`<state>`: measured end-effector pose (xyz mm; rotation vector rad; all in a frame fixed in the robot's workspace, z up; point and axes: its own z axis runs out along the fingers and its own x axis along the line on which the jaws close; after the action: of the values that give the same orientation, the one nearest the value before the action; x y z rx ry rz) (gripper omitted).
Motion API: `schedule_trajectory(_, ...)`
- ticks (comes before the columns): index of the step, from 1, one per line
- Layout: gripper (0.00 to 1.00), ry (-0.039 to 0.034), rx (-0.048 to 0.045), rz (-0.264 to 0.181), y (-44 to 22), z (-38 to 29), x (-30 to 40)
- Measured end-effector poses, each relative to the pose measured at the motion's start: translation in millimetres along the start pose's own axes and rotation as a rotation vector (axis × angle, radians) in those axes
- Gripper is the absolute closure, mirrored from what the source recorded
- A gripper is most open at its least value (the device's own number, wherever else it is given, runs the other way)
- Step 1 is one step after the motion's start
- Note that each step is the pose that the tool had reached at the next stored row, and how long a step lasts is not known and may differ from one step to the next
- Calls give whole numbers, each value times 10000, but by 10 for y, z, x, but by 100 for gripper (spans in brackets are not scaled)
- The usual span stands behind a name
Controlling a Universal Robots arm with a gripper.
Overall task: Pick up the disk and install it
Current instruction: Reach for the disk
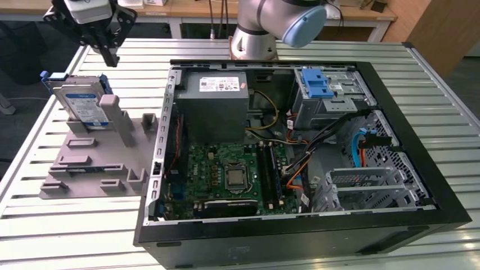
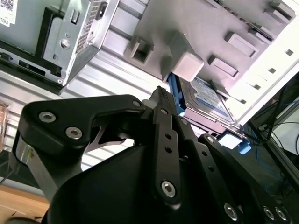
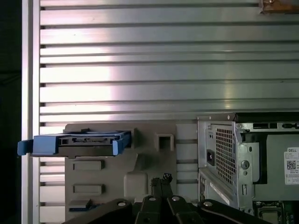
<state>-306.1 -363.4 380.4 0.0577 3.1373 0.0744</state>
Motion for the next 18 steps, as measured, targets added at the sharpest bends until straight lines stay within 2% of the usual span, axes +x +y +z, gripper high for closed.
schedule_trajectory(2,89,0,0,0,13,2,36)
schedule_trajectory(8,89,-1,0,0,15,2,42)
schedule_trajectory(10,89,1,1,2,26,3,67)
schedule_trajectory(14,89,2,0,0,83,11,184)
schedule_trajectory(18,89,5,0,0,135,30,353)
